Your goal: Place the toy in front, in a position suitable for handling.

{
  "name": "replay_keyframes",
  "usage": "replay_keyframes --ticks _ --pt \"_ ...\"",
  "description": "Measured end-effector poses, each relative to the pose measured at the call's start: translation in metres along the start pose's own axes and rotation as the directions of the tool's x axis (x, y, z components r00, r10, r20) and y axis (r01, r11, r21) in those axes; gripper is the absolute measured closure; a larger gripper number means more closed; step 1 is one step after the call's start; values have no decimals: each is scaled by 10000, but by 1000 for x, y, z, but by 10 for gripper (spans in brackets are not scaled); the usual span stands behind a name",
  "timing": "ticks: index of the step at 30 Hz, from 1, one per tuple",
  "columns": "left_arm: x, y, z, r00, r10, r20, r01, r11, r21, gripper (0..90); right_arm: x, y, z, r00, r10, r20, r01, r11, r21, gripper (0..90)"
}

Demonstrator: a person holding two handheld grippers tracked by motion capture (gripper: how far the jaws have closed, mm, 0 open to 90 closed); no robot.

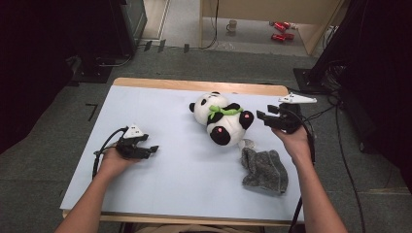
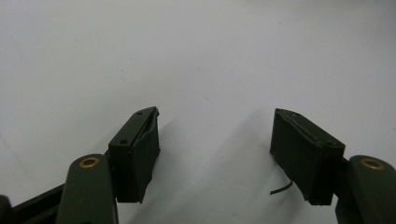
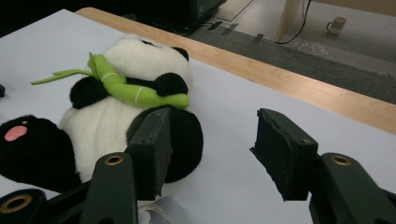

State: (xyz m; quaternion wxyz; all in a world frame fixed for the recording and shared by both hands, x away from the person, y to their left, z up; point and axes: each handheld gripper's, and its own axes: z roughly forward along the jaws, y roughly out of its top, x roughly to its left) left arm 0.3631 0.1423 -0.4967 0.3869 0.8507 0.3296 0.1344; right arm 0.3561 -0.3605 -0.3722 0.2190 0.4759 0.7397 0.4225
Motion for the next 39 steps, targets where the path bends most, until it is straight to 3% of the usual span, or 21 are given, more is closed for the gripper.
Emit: replay_keyframes --ticks 17,28,39 --pt "0 0 0 10000 89 27 -89 9999 52 311 33 24 25 9962 -364 -787 383 9990 229 482" --pt "0 0 0 10000 81 25 -81 10000 44 311 56 29 49 9897 -722 -1235 778 9961 411 479" --pt "-1 0 0 10000 92 25 -92 9999 52 311 72 32 68 9864 -793 -1439 881 9946 558 479"
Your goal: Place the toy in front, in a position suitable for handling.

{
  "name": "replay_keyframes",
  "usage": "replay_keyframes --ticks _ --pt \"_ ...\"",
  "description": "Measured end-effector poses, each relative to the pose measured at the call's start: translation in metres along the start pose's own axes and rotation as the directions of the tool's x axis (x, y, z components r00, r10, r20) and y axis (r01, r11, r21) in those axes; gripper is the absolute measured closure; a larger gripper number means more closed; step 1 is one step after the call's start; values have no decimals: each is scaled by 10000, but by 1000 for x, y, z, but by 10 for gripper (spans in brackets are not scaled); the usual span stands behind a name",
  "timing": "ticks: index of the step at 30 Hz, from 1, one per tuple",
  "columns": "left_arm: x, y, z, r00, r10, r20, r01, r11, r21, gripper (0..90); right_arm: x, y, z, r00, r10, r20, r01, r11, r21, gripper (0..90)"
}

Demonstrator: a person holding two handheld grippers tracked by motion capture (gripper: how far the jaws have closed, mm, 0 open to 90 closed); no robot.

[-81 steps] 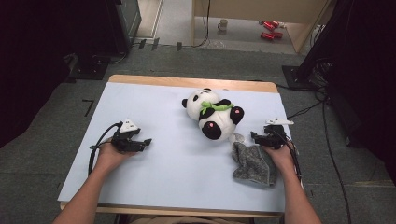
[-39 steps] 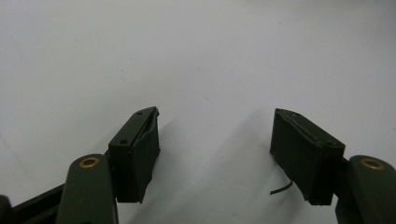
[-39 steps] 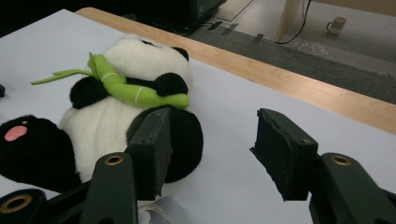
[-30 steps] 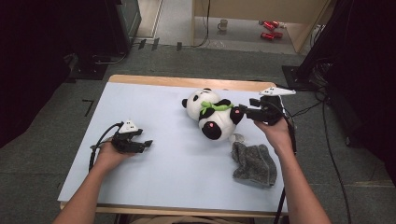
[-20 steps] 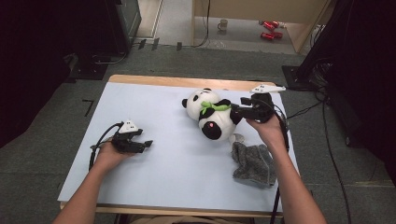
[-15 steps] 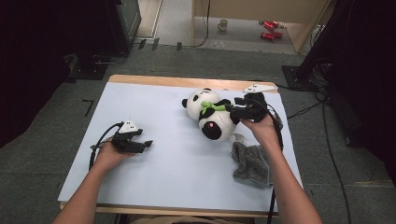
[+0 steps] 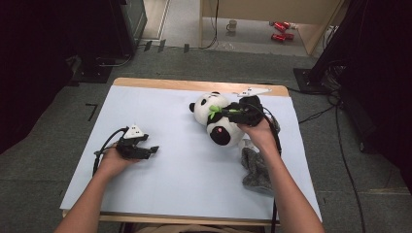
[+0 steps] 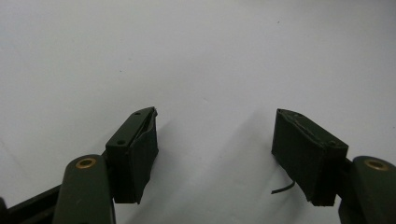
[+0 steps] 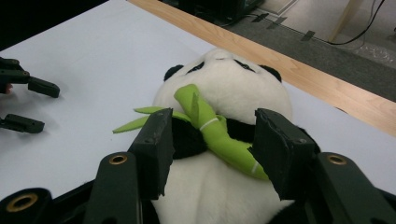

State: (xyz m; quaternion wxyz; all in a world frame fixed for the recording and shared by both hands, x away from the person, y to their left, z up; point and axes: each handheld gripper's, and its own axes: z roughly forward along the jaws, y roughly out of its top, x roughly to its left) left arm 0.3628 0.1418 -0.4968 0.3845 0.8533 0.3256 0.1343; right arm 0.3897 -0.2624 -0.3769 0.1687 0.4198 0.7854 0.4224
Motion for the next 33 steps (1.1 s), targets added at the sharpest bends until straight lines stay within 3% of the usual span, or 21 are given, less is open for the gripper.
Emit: replay_keyframes --ticks 9,13,20,26,33 --pt "0 0 0 10000 -9 -14 9 10000 -15 310 9 3 20 10000 -54 -51 55 9998 186 437" --pt "0 0 0 10000 4 -7 -4 10000 9 310 13 3 33 9999 -114 36 112 9989 450 387" --pt "0 0 0 10000 23 -15 -23 10000 10 311 15 1 47 9997 -129 198 112 9964 835 378" --pt "0 0 0 10000 29 -23 -29 10000 13 311 18 0 53 9984 -273 497 219 9940 1073 413" --pt "0 0 0 10000 -60 17 60 10000 -28 311 14 -2 57 9985 -170 514 98 9906 1366 570"
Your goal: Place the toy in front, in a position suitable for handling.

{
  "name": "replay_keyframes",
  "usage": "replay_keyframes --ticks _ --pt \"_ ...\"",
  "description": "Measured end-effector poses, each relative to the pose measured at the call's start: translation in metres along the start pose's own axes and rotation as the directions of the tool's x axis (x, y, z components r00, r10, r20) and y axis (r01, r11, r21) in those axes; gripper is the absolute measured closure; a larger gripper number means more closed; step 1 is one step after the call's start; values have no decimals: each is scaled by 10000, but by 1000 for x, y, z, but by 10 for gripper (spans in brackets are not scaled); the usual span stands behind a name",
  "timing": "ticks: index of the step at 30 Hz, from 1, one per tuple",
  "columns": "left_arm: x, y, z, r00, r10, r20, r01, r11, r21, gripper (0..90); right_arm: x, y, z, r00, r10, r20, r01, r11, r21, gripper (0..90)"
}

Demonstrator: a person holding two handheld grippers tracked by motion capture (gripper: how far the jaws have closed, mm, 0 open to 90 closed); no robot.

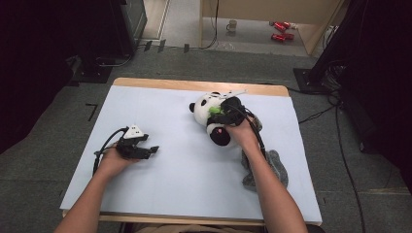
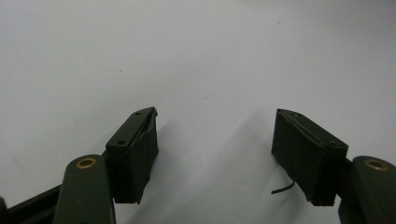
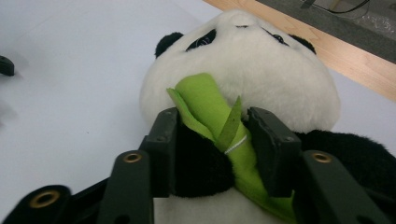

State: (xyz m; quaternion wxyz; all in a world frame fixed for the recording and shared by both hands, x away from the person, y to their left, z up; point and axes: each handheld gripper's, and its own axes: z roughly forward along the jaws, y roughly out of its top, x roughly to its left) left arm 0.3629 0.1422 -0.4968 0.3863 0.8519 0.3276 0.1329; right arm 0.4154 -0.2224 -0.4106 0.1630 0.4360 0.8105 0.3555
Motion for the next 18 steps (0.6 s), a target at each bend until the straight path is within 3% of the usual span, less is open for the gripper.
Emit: replay_keyframes --ticks 5,9,11,12,13,18 --pt "0 0 0 10000 -14 0 14 10000 -6 313 -3 0 -1 9996 124 -250 -124 9999 30 690" --pt "1 0 0 10000 -75 4 75 10000 -29 321 -2 1 -3 9991 58 -413 -60 10000 -60 713" --pt "2 0 -1 9999 -117 13 117 9999 -38 329 3 3 -7 9979 -469 -438 462 9988 -177 719" --pt "2 0 -1 9999 -166 32 167 9998 -58 329 3 3 -7 9979 -469 -438 462 9988 -177 719" --pt "2 0 -1 9997 -235 62 235 9997 -74 332 6 4 -9 9958 -723 -560 710 9971 -264 720" --pt "3 0 -1 9994 -349 67 350 9993 -90 340 13 11 -20 9826 -900 -1626 801 9946 -665 720"
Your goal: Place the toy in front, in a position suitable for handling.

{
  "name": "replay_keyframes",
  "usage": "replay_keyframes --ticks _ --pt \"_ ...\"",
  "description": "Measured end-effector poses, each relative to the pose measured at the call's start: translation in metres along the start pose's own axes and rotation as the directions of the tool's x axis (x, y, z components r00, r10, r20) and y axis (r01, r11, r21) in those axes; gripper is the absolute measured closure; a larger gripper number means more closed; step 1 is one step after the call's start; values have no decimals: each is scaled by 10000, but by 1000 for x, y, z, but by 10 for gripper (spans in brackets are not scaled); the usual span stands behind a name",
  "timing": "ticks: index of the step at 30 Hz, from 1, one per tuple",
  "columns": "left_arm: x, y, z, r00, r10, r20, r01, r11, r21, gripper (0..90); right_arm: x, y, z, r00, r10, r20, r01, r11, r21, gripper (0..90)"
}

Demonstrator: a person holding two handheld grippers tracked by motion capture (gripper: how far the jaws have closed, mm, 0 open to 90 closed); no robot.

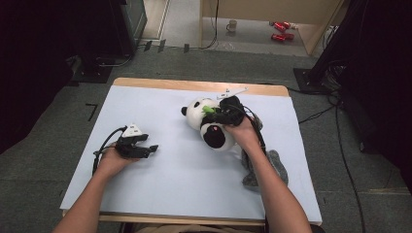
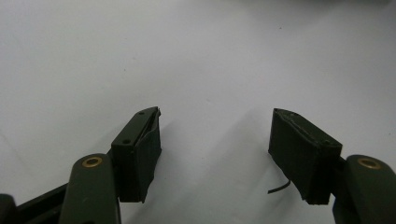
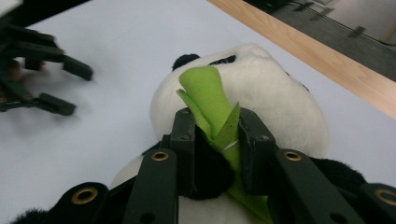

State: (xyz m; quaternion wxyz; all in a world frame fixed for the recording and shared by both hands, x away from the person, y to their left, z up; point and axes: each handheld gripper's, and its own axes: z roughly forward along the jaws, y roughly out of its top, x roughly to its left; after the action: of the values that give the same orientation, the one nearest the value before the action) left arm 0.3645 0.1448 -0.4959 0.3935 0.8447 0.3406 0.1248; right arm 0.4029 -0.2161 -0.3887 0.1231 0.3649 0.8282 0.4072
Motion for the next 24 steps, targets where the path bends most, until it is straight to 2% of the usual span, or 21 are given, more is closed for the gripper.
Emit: replay_keyframes --ticks 4,8,10,13,15,19,21,22,23,24 --pt "1 0 -2 10000 -62 -16 62 10000 45 375 10 3 -5 9958 -603 -687 590 9980 -206 720" --pt "2 3 -6 9999 -140 99 141 9999 -81 382 20 4 -8 9850 -1002 -1406 943 9944 -477 720" --pt "3 5 -8 9997 -193 167 195 9997 -170 382 25 5 -7 9801 -1161 -1611 1097 9928 -484 719" --pt "4 9 -12 9993 -212 313 222 9992 -332 380 34 3 -5 9668 -1733 -1876 1656 9846 -563 717" --pt "4 10 -14 9993 -175 334 189 9989 -430 380 37 0 -3 9598 -1853 -2109 1773 9825 -567 717" --pt "1 18 -24 9969 -173 763 262 9929 -1163 387 44 -1 0 9441 -2218 -2437 2155 9751 -524 717" --pt "1 19 -26 9963 -168 846 273 9918 -1246 390 46 -2 0 9374 -2362 -2559 2291 9717 -577 717" --pt "1 19 -26 9963 -168 846 273 9918 -1246 389 46 -2 0 9374 -2362 -2559 2291 9717 -577 717" --pt "2 19 -27 9959 -200 888 302 9929 -1148 389 46 -2 1 9328 -2437 -2655 2352 9698 -641 716" --pt "4 20 -28 9948 -333 959 438 9930 -1100 388 48 -2 0 9234 -2549 -2871 2446 9670 -716 716"
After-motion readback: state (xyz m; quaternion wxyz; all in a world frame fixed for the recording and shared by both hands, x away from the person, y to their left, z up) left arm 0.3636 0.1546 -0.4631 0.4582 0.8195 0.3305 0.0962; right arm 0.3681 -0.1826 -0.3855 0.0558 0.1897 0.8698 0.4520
